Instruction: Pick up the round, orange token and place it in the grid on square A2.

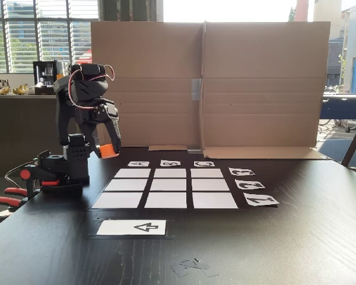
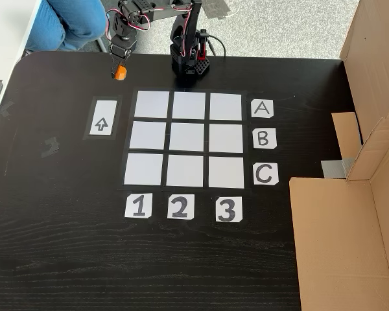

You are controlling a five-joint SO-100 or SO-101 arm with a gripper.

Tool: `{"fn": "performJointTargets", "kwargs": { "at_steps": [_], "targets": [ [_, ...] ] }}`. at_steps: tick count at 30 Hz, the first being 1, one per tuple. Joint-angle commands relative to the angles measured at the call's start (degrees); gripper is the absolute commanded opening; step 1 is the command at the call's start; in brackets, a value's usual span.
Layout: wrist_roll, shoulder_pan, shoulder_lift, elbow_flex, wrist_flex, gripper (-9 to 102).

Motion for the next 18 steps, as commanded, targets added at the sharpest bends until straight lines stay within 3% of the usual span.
{"fn": "performJointTargets", "kwargs": {
  "at_steps": [1, 18],
  "targets": [
    [-2.99, -1.93, 5.8, 2.29, 0.35, -1],
    [-14.06, -16.52, 20.65, 18.28, 1.23, -1]
  ]
}}
